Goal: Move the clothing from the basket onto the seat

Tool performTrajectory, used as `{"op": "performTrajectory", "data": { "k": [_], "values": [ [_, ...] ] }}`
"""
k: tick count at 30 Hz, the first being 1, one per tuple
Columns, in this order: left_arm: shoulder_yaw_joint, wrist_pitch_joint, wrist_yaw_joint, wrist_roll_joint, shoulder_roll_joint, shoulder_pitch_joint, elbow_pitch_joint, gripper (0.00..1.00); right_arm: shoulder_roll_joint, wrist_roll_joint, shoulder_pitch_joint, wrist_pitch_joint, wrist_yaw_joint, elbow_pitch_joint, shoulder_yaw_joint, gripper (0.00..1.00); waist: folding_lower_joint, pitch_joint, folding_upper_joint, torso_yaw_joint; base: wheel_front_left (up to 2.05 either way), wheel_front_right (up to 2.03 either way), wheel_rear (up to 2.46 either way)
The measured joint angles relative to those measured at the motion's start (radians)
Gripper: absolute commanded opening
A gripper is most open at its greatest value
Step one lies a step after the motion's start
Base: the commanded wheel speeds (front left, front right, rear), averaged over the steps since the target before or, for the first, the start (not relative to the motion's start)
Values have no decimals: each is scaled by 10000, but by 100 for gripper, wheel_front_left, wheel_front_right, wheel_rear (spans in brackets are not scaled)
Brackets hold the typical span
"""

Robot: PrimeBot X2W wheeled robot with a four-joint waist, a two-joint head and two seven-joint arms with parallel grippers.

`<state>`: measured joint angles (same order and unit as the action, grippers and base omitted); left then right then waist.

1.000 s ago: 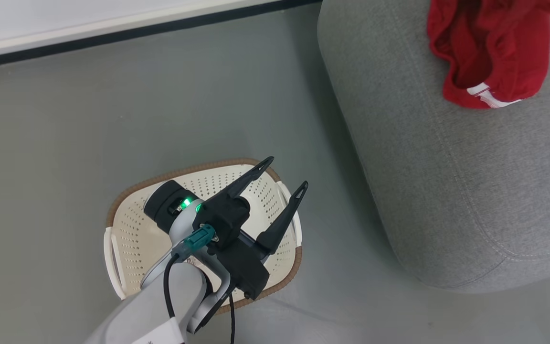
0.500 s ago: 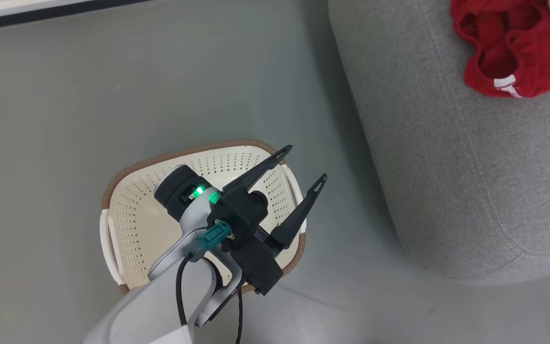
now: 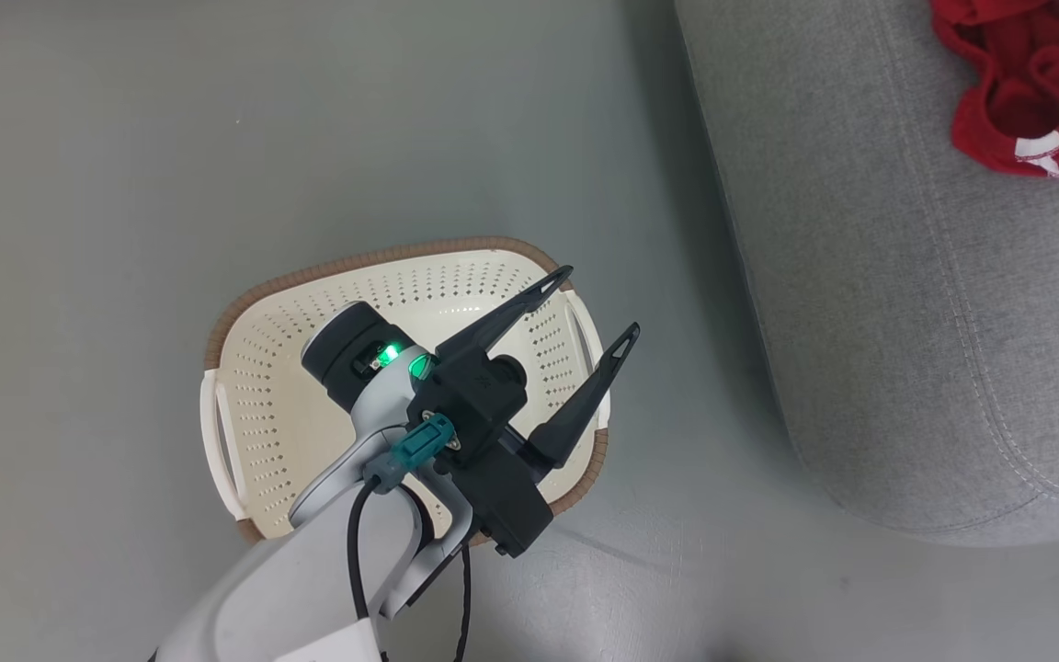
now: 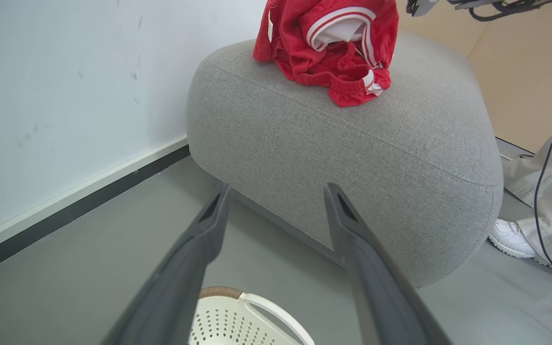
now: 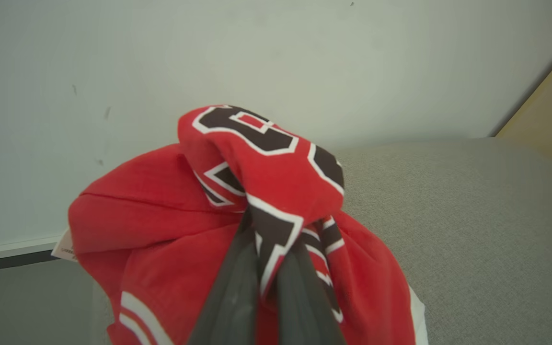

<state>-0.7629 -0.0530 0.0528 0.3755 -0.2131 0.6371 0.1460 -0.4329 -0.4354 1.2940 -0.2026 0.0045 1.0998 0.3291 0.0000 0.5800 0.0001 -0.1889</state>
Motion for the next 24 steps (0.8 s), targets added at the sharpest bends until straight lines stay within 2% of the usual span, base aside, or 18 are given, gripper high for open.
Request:
{"op": "performTrajectory", "data": {
  "k": [6,8,9,10,11,18,24],
  "values": [
    [77,-15,-48,2,-23,0,50,100,418,46,-1,-4,2,362,161,0,1,35,-1,12,0,0,0],
    [107,-31,-90,4,-23,0,77,100,451,58,-1,-15,42,407,230,32,0,24,0,-32,0,0,0],
    [136,-35,-90,12,-31,-1,104,100,483,90,-1,-25,42,426,272,42,0,14,0,-63,0,0,0],
    [163,-84,-92,17,-42,-2,125,100,558,111,-6,-29,42,439,303,73,0,2,0,-100,0,0,0],
    [198,-113,-98,19,-56,-4,138,100,663,146,-16,-63,46,437,359,100,0,-11,0,-141,0,0,0],
    [357,-374,-176,109,-56,-86,443,100,1275,485,-175,-299,100,407,690,100,1,-205,0,-528,0,0,0],
    [345,-631,-167,366,184,-115,819,100,1361,652,-578,-422,86,449,871,100,0,-653,0,-775,0,0,0]
  ]
}}
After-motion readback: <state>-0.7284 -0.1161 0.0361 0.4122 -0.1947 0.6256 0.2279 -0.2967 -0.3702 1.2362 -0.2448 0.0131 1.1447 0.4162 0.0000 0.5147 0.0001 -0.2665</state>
